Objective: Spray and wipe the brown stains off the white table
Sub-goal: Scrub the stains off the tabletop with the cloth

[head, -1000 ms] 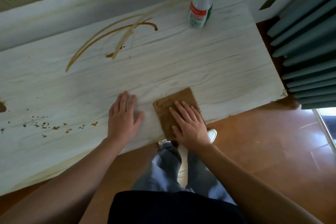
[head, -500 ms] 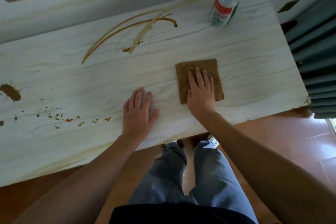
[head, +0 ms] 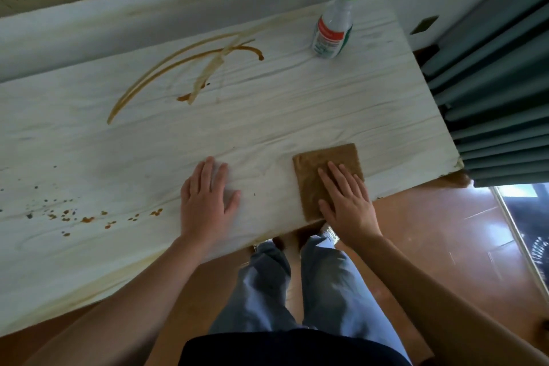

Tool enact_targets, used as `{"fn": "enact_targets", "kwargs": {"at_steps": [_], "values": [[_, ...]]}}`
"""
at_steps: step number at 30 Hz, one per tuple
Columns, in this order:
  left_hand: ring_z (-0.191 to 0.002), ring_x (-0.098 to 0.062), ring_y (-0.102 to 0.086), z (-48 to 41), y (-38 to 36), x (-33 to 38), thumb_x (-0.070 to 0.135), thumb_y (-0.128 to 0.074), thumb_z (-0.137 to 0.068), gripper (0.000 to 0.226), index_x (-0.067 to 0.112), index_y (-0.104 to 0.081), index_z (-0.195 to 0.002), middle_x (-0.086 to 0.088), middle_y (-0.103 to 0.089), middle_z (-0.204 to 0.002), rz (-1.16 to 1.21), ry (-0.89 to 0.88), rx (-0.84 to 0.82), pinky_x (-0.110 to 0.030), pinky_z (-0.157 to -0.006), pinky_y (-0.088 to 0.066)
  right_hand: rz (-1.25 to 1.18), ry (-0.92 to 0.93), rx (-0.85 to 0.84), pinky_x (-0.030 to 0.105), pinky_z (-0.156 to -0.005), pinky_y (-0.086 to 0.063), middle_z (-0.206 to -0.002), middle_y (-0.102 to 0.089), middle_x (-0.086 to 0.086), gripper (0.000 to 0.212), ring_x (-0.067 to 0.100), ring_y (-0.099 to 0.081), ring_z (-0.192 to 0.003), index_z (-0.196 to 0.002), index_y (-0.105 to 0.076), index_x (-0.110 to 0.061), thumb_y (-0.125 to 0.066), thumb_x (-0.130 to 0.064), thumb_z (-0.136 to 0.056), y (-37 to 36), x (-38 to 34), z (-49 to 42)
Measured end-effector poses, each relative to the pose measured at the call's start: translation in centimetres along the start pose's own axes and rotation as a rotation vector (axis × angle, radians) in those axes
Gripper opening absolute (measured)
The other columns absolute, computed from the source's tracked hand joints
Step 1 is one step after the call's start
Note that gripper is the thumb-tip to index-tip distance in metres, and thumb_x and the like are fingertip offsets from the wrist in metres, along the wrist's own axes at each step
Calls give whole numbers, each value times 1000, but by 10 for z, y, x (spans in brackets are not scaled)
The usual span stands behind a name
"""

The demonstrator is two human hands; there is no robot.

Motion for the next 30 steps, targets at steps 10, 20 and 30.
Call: {"fn": "enact_targets", "kwargs": {"at_steps": [10, 20, 30], "values": [[-155, -27, -13, 1, -2, -2, 58, -35, -97, 69, 22, -33, -156, -7, -19, -168, 31, 10, 25, -48, -122, -18, -88, -249, 71, 50, -125, -6, -167, -14, 7, 64, 30, -6, -154, -159, -21, -22, -33, -43, -100, 7, 2, -39], [-155, -28, -13, -1, -3, 0, 51, -48, -99, 64, 20, -36, -154, -7, -20, -168, 25, 42, 4, -49, -121, -20, -106, 156, 57, 44, -125, -16, -164, -26, -1, 61, 22, -17, -153, -156, -33, -26, -46, -30, -96, -22, -75, 37], [-156, -28, -12, 1, -3, 1, 51, -42, -102, 63, 20, -33, -156, -8, -18, -168, 47, 34, 25, -51, -122, -20, -83, -220, 87, 50, -121, -24, -165, -23, 1, 59, 25, -15, -153, -158, -23, -29, -40, -41, -103, 28, 86, -20]]}}
Point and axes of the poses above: each hand's wrist, its own z-axis away from the middle knuckle, its own y-axis out of the back of the hand, x = y × z, the point moved 7 cm from there along -z, towards the middle knuckle
